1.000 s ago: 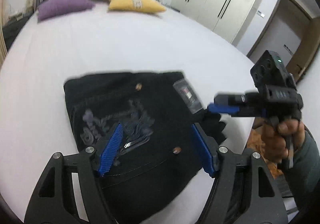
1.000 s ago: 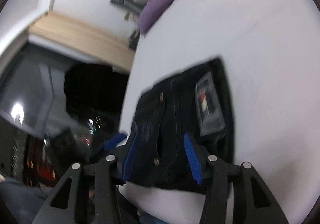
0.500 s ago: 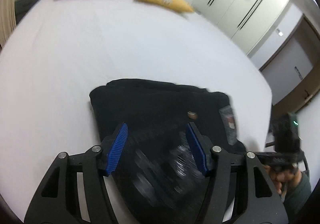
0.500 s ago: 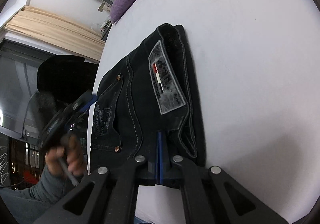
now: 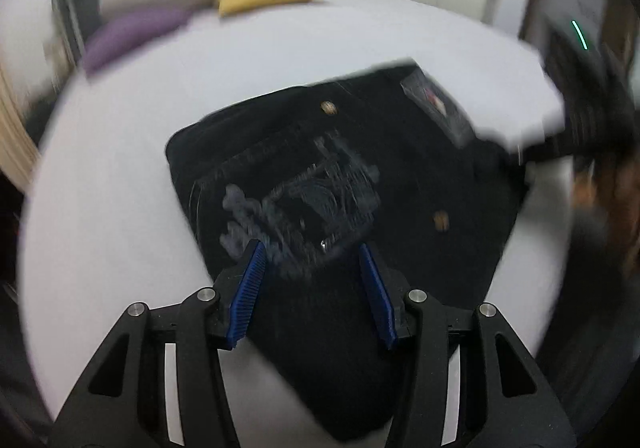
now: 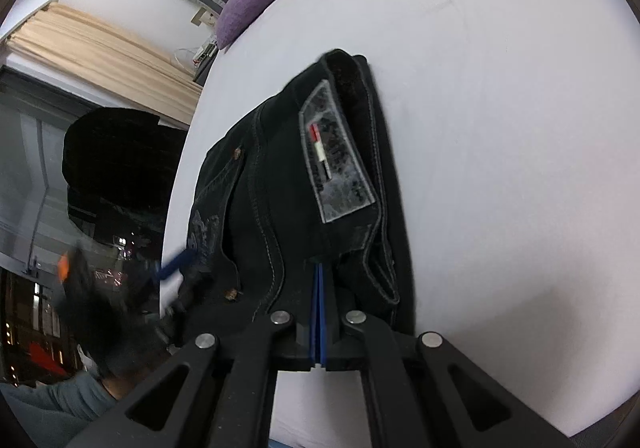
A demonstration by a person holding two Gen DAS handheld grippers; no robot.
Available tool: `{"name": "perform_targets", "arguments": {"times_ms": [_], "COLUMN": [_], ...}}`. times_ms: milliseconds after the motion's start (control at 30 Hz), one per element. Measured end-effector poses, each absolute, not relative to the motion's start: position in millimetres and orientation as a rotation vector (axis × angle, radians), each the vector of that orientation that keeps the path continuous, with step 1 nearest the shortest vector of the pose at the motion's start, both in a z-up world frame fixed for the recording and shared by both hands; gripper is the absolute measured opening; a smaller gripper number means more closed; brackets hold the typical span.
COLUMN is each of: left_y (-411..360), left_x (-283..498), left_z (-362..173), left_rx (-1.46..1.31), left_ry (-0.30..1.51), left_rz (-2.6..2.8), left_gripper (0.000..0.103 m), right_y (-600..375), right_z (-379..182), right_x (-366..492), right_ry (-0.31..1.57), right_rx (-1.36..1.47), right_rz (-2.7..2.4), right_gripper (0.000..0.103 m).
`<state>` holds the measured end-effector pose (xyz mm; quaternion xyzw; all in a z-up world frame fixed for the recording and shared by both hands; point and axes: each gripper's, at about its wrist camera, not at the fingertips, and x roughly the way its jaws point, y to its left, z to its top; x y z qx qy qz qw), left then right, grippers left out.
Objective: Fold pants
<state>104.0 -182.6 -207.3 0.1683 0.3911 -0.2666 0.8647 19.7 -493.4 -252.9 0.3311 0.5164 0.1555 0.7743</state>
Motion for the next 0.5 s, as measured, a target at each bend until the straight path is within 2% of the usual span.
{"name": "perform_targets", "arguments": {"times_ms": [67, 233, 267, 300, 333, 367, 400, 500], "left_y": [-188.3, -183.7, -174.5, -164.5, -151.7, -139.8, -125.2, -100.5], "left_x": [92.2, 104.5, 106.7, 102.9, 102.4, 104.2, 106.6, 136.6], "left_z": [-213.5, -198.6, -187.6, -173.8, -161.8, -153.1, -145.4, -152.1], "left_rx": [0.424, 0.361, 0.306, 0.255, 0.192, 0.139, 0.094, -0.046], "left_ry": [0.744, 0.798, 0.810, 0.809, 0.799, 0.786, 0.779, 0.891], "left_rz": [-0.535, -0.549, -0.553, -0.545, -0.524, -0.501, -0.487, -0.483], "left_gripper": [0.047, 0.049, 0.051, 0.062, 0.073, 0.093, 0.099, 0.099], "right_y": [-492.0, -487.0, -489.3, -492.6, -497.5, -502.3, -509.2, -533.4], "right_z": [-255.1, -241.4, -233.7, -225.3, -216.0, -210.2, -205.9, -211.0], "right_x": [17.4, 12.8, 9.7, 5.3, -0.2, -3.5, -5.5, 7.6], "right_ry": [1.107, 1.085, 1.071, 1.044, 1.004, 0.972, 0.946, 0.951], "right_rx": [0.708, 0.632, 0.640, 0.651, 0.653, 0.657, 0.665, 0.733], "right_rz": [0.335, 0.335, 0.348, 0.365, 0.374, 0.374, 0.376, 0.353], "right_gripper": [0.000, 0.001, 0.013, 0.038, 0.054, 0.074, 0.076, 0.076]}}
